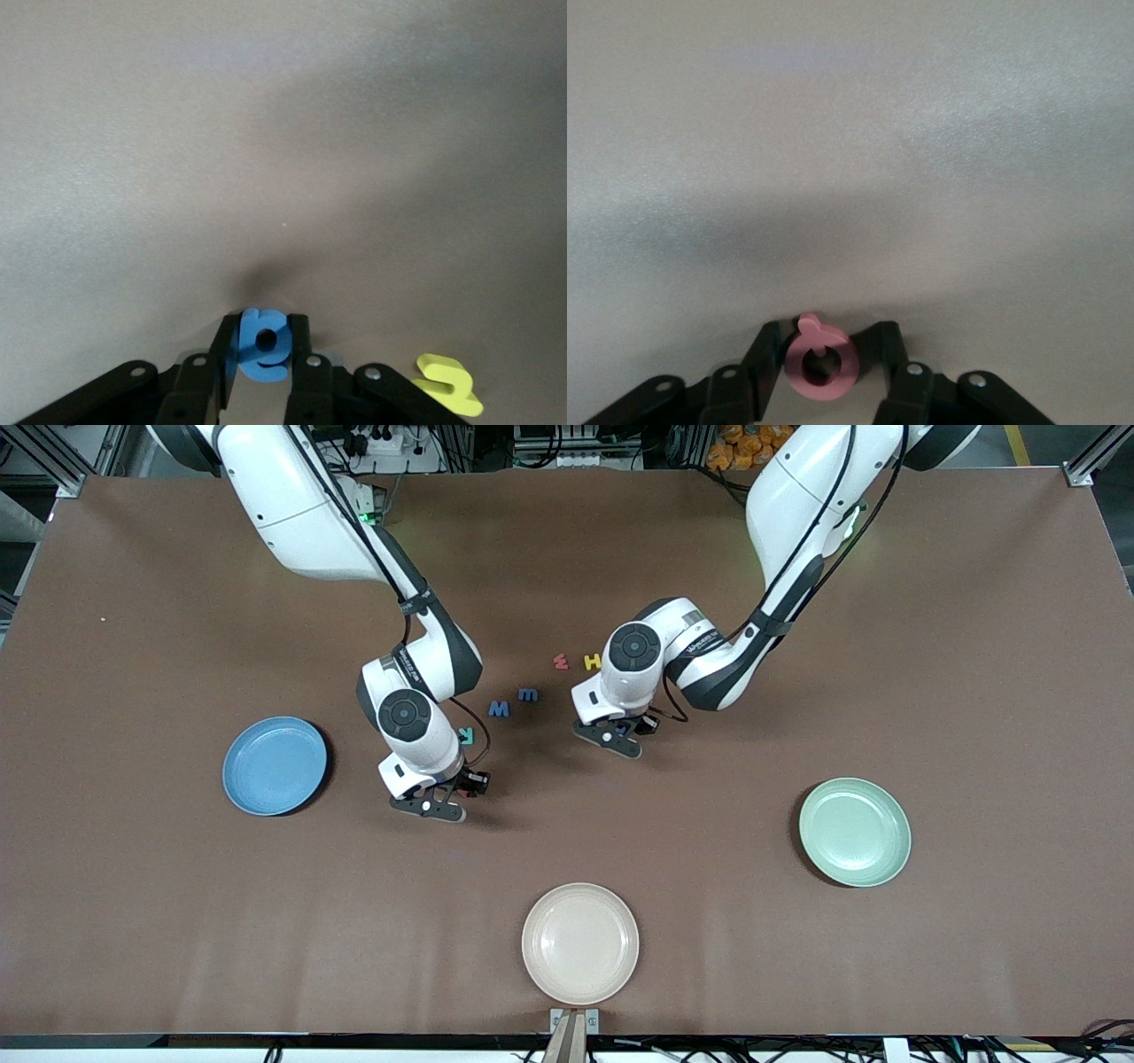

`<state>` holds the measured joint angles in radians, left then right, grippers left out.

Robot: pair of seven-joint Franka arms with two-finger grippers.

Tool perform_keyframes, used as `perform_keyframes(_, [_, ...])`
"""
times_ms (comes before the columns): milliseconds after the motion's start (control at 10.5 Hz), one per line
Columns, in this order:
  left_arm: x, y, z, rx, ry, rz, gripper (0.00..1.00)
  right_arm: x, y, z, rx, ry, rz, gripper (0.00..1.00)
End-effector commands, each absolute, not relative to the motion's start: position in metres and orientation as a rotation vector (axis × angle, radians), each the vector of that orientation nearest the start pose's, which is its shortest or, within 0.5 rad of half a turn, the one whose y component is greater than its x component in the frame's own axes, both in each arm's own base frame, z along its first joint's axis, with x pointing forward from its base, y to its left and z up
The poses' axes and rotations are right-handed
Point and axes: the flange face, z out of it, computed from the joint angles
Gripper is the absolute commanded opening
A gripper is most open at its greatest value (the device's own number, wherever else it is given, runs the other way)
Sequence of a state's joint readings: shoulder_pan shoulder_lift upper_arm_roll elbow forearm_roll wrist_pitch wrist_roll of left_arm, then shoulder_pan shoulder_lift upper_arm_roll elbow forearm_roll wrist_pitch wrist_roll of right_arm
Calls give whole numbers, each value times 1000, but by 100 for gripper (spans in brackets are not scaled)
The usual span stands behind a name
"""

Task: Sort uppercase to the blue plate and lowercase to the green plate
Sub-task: 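Lower the blue a onto the green plate and open the left gripper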

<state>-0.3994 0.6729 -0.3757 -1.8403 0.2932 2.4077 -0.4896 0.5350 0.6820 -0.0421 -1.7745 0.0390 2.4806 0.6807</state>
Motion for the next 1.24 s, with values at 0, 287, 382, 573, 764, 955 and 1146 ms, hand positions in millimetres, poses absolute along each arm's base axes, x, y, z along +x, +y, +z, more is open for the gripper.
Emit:
perform_keyframes(0, [488,-408,213,-3026,607,66,0,575,315,174,-3101,283,4,46])
perform_keyframes(287, [557,-319,278,-3030,512,-1,0,574,315,173,-3101,283,10,39])
perform_keyframes(382, [583,-291,291,-3045,477,-38,0,574,315,173,-3102,281,9,37])
perform_keyframes(573, [618,-230,299,-3064,369,-63,0,575,315,174,-3100,283,8,35])
perform_keyframes(764, [648,-163,301,-3091,216,-72,0,575,315,175,-3103,285,31,35])
perform_keyframes(955, [654,-136,292,-3082,212,-56,0,582,308,181,-3122,278,99,33])
perform_keyframes(1146, [669,-76,272,-3089,167,-16,0,591,300,189,-3110,231,164,32])
